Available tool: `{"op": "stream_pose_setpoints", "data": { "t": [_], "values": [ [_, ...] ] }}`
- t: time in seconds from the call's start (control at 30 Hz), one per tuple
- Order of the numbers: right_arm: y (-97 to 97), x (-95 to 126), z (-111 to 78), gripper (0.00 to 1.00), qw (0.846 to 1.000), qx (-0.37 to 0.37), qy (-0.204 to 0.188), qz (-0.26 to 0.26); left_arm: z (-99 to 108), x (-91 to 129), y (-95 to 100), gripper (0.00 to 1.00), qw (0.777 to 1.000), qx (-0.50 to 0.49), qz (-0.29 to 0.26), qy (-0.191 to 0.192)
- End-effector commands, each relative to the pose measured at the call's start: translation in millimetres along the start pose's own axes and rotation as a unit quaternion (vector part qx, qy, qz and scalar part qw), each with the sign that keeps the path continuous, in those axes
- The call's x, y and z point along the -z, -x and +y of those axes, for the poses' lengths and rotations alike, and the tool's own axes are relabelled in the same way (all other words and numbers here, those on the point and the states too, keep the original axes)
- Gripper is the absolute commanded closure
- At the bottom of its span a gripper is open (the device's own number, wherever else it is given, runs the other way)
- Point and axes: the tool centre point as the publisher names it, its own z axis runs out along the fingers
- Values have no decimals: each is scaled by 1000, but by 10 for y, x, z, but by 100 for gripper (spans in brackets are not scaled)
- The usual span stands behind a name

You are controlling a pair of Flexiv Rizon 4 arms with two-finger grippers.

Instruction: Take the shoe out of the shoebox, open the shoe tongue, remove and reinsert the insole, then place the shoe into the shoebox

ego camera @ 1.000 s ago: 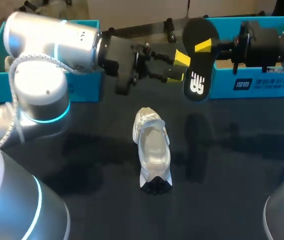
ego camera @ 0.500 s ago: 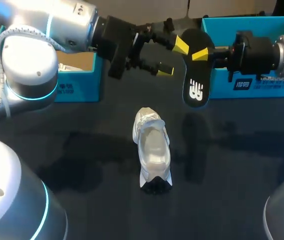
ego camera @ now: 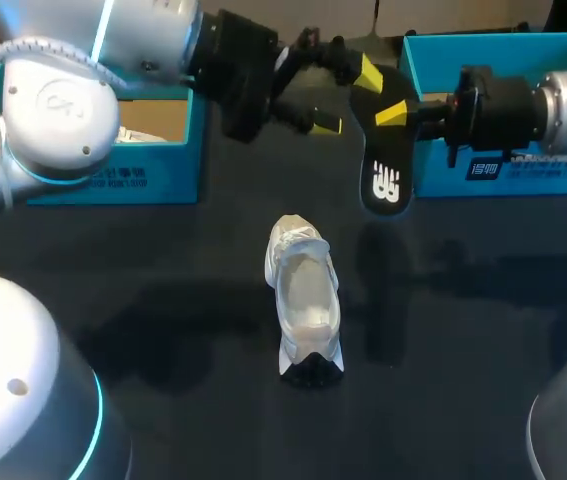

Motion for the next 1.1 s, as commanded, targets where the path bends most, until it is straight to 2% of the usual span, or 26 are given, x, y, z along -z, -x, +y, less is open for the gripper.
{"op": "stream_pose_setpoints", "data": {
  "t": [0.03, 0.33, 0.53, 0.63, 0.87, 1.1],
  "values": [
    [10, -42, -19, 100, 1000, 0, 3, 0, 36, 52, 137, 0, 996, 26, 89, 12],
    [46, -102, -29, 100, 1000, 0, 4, 2, 158, 20, 93, 0, 975, 82, 203, 34],
    [75, -122, -57, 100, 1000, -1, 6, 3, 177, -56, -41, 0, 956, 80, 281, 13],
    [82, -125, -67, 100, 1000, -2, 4, 3, 141, -92, -100, 0, 949, 58, 309, -10],
    [99, -119, -80, 100, 1000, -3, 3, 0, 72, -119, -245, 0, 926, 43, 376, -12],
    [107, -133, -66, 100, 1000, -1, -3, 2, 72, -119, -245, 0, 925, 43, 378, -11]
  ]
}}
